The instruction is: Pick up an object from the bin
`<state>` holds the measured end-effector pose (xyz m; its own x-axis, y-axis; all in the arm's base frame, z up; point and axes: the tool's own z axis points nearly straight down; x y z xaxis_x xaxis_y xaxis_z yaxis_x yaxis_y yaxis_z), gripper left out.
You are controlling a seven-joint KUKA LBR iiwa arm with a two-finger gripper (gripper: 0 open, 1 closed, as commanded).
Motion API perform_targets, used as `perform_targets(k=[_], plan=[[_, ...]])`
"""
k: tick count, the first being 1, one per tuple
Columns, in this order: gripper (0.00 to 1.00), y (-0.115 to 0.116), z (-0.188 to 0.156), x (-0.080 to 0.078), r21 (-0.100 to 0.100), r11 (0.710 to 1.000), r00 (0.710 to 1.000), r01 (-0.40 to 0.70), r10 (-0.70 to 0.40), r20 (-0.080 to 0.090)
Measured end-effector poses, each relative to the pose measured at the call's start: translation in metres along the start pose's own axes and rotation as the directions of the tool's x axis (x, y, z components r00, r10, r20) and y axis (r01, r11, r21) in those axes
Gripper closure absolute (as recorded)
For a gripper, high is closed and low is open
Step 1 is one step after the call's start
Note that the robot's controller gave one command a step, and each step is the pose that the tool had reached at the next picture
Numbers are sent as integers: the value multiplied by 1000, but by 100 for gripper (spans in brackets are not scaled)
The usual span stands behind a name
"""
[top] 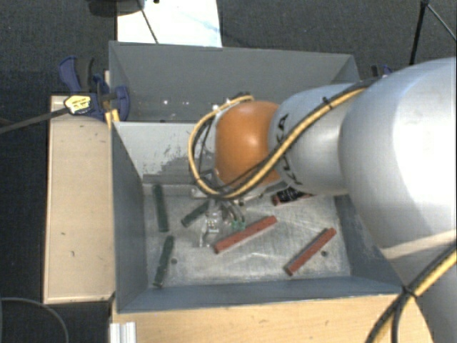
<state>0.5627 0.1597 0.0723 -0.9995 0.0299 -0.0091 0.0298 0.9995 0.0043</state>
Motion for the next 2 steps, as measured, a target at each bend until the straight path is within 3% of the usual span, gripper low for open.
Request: perform_targets(k=[1, 2], plan=[[0, -22, -28, -10, 3, 992, 992, 123, -123, -11], [0, -26, -38, -15, 2, 986, 986, 167, -167, -8]])
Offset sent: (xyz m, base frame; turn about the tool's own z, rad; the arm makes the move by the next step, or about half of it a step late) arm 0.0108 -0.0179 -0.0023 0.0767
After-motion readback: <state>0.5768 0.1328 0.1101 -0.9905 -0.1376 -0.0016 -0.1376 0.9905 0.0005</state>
